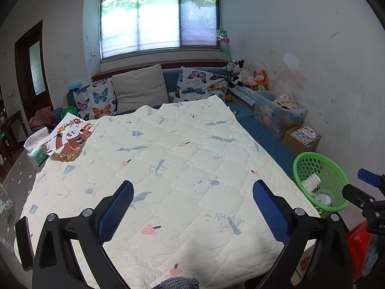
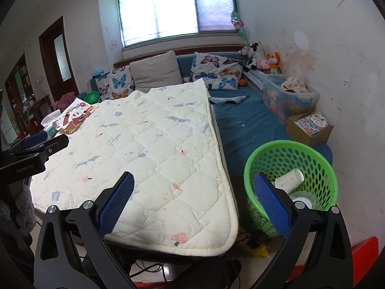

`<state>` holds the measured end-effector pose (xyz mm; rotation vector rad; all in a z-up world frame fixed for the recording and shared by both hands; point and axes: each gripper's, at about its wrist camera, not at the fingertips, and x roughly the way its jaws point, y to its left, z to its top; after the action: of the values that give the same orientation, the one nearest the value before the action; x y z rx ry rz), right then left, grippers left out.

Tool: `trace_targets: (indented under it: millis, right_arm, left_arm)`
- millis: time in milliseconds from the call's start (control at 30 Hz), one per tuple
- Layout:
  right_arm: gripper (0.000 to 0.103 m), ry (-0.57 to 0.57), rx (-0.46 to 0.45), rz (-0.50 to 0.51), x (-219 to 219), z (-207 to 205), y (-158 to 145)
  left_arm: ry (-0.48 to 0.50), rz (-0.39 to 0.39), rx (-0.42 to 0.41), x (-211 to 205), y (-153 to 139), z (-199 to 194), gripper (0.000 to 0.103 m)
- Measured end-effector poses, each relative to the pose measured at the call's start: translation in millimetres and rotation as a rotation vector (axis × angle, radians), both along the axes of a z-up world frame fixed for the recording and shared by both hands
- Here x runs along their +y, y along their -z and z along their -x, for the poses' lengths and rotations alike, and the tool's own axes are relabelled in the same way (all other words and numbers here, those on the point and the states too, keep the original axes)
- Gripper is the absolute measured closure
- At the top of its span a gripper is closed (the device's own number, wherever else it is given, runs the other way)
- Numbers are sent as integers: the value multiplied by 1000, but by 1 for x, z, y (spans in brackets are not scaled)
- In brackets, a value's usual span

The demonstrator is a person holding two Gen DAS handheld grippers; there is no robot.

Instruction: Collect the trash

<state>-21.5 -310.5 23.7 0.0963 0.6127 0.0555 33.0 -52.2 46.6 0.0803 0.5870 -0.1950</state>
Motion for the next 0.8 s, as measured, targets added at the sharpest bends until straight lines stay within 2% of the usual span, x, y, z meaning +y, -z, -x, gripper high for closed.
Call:
trace_targets:
  millis: [800]
  right_arm:
    - [4, -13, -4, -4, 4, 3, -1]
  left_arm:
    - [-11, 10, 4, 2, 3, 6, 7]
